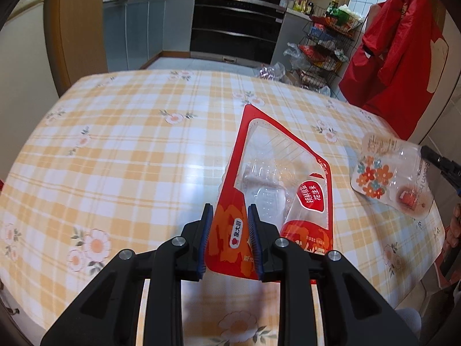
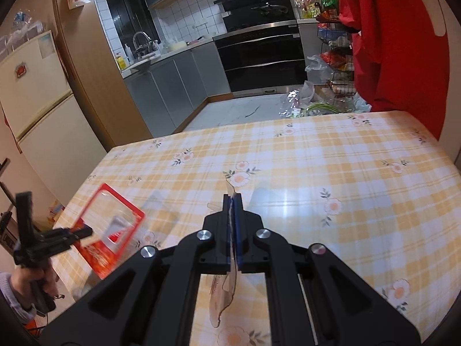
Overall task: Collect trash
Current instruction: 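Carry the package and wrapper over the brown bin and release both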
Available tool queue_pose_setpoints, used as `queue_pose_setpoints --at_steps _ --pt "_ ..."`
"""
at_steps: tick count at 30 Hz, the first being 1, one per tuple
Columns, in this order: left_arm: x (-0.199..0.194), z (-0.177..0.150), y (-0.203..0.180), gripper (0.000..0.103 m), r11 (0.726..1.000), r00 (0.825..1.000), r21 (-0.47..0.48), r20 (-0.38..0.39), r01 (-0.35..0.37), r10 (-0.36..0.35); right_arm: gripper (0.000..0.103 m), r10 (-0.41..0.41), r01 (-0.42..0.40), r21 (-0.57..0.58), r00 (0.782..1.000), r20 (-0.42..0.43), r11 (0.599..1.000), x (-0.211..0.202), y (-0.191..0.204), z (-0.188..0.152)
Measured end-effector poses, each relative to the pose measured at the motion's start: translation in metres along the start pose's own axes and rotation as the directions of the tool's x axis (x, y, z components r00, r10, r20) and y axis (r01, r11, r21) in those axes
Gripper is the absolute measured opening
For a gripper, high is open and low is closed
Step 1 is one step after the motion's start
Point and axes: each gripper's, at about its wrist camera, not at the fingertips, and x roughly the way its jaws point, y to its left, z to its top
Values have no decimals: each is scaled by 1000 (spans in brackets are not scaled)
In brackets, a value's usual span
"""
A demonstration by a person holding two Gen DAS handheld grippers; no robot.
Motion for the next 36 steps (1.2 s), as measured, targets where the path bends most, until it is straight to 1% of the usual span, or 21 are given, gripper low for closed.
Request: queue_pose_setpoints --at_steps 6,15,23,28,36 --pt "-38 0 6 24 1000 999 -15 50 -2 2 6 -16 17 -30 1000 8 999 -26 12 -7" --pt "-105 -8 2 24 1000 992 -8 127 0 1 6 6 -3 -70 999 45 998 -77 39 -15" --pt "-168 -29 -1 24 1000 981 -6 191 21 -20 6 37 -26 -123 996 85 992 -134 70 -32" --pt "-200 -45 -5 24 999 978 -2 206 38 -37 6 53 -36 -161 994 99 986 -170 89 -51" --pt "-251 -77 -9 24 999 972 -4 230 54 -52 6 82 -68 -195 995 63 978 -212 112 -86"
